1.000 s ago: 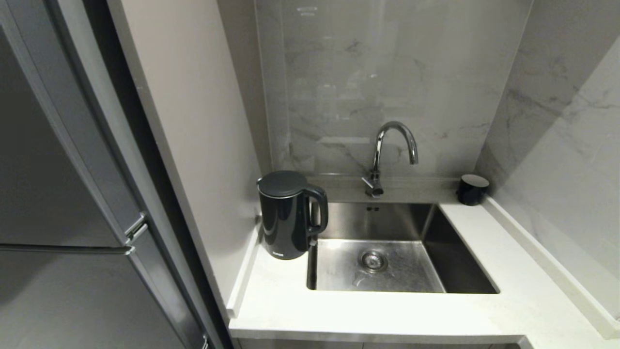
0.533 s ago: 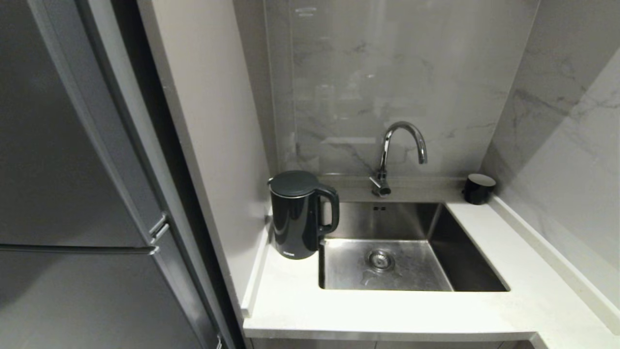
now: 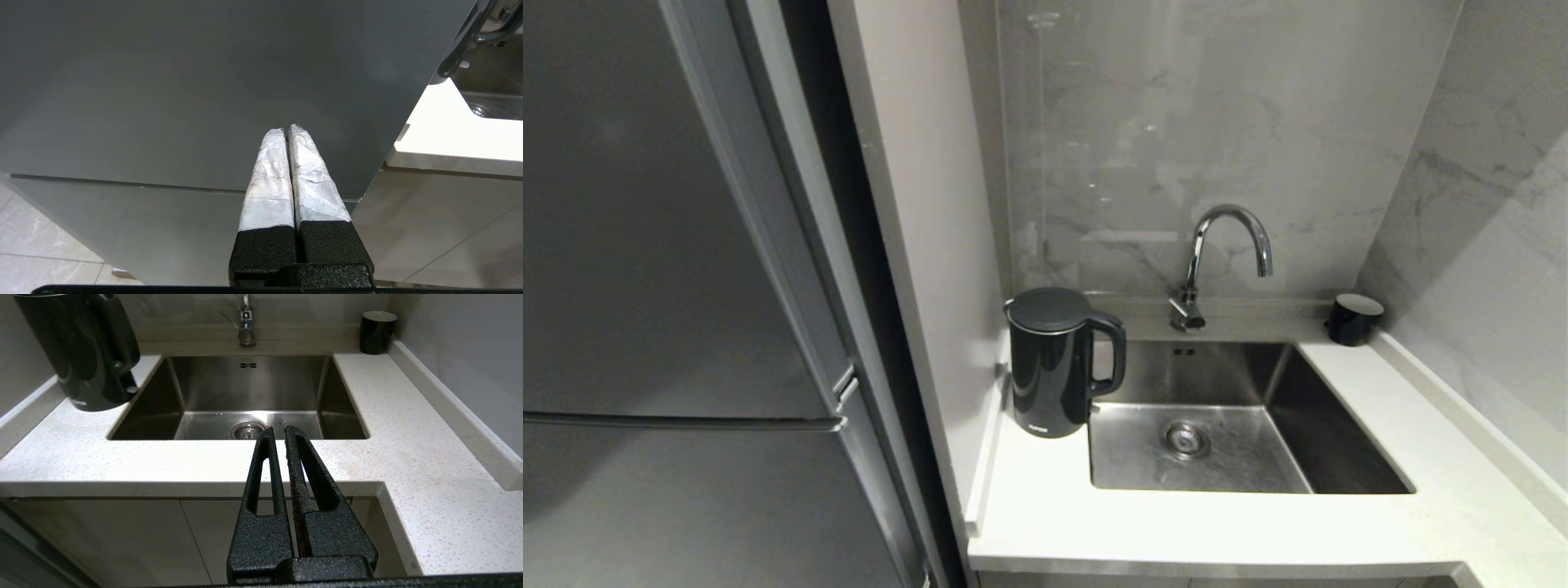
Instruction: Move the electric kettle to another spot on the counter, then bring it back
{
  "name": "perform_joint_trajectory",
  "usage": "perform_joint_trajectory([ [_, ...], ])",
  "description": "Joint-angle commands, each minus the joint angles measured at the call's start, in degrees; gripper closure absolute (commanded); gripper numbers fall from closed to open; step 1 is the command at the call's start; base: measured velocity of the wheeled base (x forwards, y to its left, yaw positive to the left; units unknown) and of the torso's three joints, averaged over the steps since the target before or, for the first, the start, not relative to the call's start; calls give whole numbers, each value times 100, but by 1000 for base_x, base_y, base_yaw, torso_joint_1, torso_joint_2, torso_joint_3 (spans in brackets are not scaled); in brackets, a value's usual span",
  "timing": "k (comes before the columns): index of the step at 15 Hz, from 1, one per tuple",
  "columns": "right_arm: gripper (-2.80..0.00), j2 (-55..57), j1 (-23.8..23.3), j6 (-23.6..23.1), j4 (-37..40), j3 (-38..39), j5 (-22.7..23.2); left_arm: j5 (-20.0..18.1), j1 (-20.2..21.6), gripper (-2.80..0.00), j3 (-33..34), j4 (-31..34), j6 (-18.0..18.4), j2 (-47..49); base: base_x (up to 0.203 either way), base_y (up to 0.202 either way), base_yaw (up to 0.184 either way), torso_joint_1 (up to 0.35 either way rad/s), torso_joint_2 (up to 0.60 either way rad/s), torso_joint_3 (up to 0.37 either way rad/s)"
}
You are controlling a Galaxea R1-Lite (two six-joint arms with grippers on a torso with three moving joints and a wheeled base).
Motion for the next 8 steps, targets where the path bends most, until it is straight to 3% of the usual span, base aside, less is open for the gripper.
perform_joint_trajectory([
  [1, 0, 0, 0, -11, 0, 0, 2, 3, 2, 0, 0, 5, -2, 7, 0, 0, 0, 0, 0, 0],
  [3, 0, 5, 0, -11, 0, 0, 2, 3, 2, 0, 0, 5, -2, 7, 0, 0, 0, 0, 0, 0],
  [8, 0, 9, 0, -2, 0, 0, 2, 3, -24, 0, -3, 5, -11, 7, 0, 0, 0, -97, 245, 135],
])
